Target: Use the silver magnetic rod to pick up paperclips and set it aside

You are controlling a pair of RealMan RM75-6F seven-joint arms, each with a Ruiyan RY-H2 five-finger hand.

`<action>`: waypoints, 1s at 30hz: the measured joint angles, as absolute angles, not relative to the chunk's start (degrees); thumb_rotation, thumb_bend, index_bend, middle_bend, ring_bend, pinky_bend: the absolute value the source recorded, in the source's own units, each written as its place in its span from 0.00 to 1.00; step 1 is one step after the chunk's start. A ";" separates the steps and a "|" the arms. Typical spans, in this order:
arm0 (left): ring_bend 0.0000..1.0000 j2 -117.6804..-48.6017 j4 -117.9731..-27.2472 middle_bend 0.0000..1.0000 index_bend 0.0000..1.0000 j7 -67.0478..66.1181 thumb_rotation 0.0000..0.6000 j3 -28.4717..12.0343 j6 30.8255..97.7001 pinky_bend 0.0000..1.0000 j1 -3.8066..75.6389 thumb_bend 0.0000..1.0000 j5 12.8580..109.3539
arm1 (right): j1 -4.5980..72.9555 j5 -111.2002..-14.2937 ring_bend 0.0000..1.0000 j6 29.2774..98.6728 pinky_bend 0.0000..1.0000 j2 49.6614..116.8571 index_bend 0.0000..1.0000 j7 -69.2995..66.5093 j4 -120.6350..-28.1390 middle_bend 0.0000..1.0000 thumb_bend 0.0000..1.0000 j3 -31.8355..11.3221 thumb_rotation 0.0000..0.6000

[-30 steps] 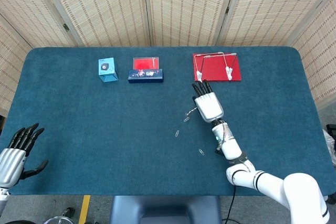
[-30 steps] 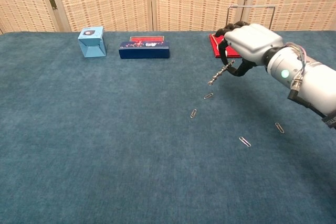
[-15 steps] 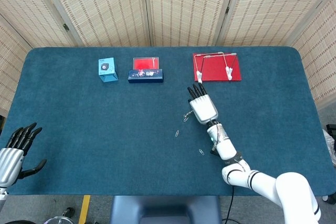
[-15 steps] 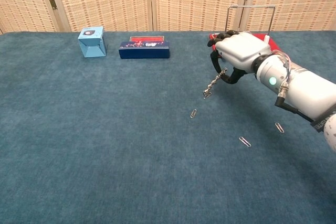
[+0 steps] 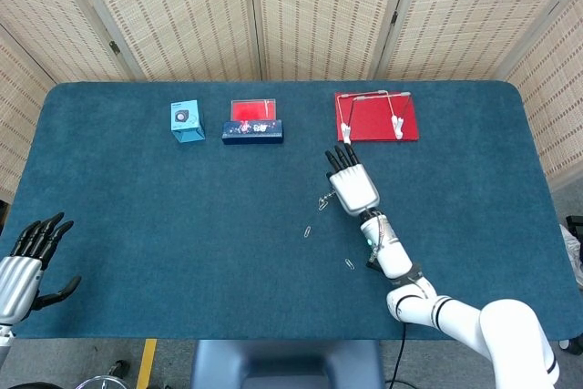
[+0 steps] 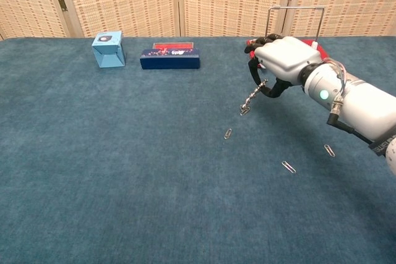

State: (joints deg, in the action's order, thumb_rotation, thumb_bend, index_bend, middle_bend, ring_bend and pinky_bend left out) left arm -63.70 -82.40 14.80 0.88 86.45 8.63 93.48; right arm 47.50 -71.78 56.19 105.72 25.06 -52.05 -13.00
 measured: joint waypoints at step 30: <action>0.00 -65.26 -83.27 0.00 0.00 8.41 1.00 0.51 84.27 0.00 9.22 0.35 92.15 | 31.46 -75.97 0.03 71.36 0.00 87.42 0.75 15.65 -67.72 0.15 0.41 -7.78 1.00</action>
State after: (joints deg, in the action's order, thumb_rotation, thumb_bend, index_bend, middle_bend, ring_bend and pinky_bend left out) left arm -65.26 -83.27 8.41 0.51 84.27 9.22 92.15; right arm 31.46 -75.97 71.36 87.42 15.65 -67.72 -7.78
